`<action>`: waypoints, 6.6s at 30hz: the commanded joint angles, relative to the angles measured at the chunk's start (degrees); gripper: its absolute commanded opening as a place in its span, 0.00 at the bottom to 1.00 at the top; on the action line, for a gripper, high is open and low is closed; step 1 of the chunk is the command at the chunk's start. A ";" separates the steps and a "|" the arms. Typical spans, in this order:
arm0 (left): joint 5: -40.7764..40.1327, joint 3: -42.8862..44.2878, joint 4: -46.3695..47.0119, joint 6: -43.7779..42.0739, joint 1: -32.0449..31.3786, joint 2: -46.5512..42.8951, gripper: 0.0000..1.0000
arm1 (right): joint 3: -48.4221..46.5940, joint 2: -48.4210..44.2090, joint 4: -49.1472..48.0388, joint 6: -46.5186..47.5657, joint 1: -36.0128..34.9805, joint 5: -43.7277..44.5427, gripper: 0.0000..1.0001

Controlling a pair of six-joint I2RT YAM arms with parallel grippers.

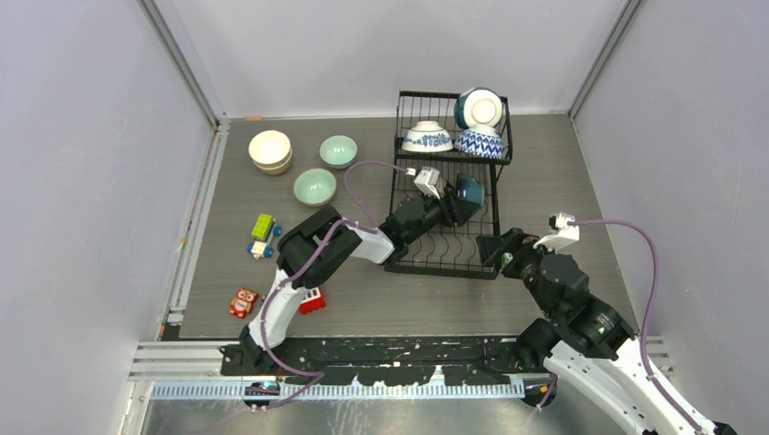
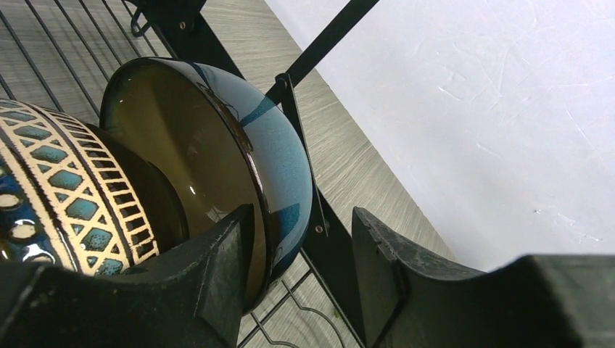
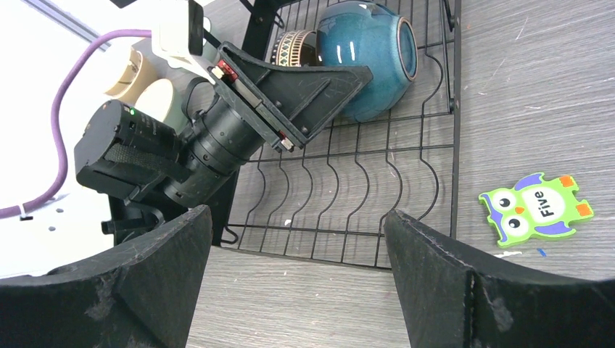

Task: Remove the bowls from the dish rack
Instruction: Pick up the bowl from the dish rack, then place the bowl at the center of the board.

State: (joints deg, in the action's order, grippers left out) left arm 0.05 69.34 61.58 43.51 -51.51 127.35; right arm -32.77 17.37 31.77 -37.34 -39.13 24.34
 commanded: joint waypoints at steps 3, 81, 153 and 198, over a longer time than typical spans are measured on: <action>1.90 1.32 3.66 -0.94 1.20 -0.11 0.47 | -0.91 0.62 -1.10 0.78 0.16 1.34 0.92; 17.83 -1.00 19.14 8.96 2.99 -6.82 0.00 | -1.52 6.29 -1.86 -2.31 0.16 3.23 0.91; 21.65 -15.75 20.42 20.38 1.06 -17.55 0.00 | 0.82 10.97 4.73 -13.28 1.21 4.57 0.92; 4.60 -22.18 -85.48 -38.35 -12.91 -88.40 0.00 | -40.19 36.82 4.24 10.69 -1.40 -43.65 0.92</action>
State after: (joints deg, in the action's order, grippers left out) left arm 14.68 42.13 -7.11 18.04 -62.28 43.13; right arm -67.40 49.12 36.40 -30.98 -38.26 -11.73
